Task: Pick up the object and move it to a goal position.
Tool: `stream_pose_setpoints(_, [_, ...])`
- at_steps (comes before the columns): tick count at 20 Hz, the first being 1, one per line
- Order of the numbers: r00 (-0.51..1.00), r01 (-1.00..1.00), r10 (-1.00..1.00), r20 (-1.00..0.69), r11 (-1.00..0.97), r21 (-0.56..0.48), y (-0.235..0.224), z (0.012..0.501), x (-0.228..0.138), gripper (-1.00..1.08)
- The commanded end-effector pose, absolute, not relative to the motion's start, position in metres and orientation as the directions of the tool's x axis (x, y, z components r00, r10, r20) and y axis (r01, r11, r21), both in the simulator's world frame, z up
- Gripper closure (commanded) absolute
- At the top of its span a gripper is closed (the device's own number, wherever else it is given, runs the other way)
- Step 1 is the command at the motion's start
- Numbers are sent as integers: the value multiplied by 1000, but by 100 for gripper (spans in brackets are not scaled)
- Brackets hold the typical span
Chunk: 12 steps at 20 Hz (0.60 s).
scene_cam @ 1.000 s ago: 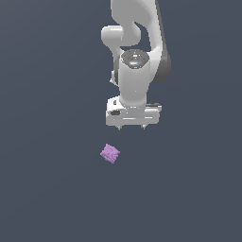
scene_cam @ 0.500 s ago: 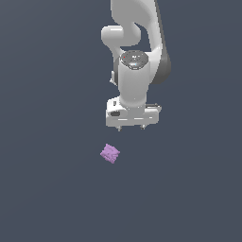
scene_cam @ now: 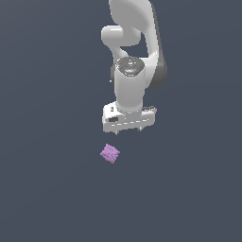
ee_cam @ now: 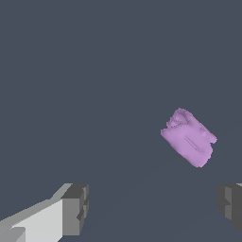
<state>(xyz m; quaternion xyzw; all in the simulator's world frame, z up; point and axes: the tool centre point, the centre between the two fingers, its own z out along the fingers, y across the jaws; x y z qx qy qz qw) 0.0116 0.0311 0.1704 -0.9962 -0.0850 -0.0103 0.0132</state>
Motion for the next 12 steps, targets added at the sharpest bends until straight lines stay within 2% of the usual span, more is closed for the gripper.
stream_pose_setpoints(1, [976, 216, 216, 22, -976, -21, 26, 166, 15, -92])
stream_pose_setpoints(12, [886, 463, 463, 14, -886, -5, -1, 139, 30, -92])
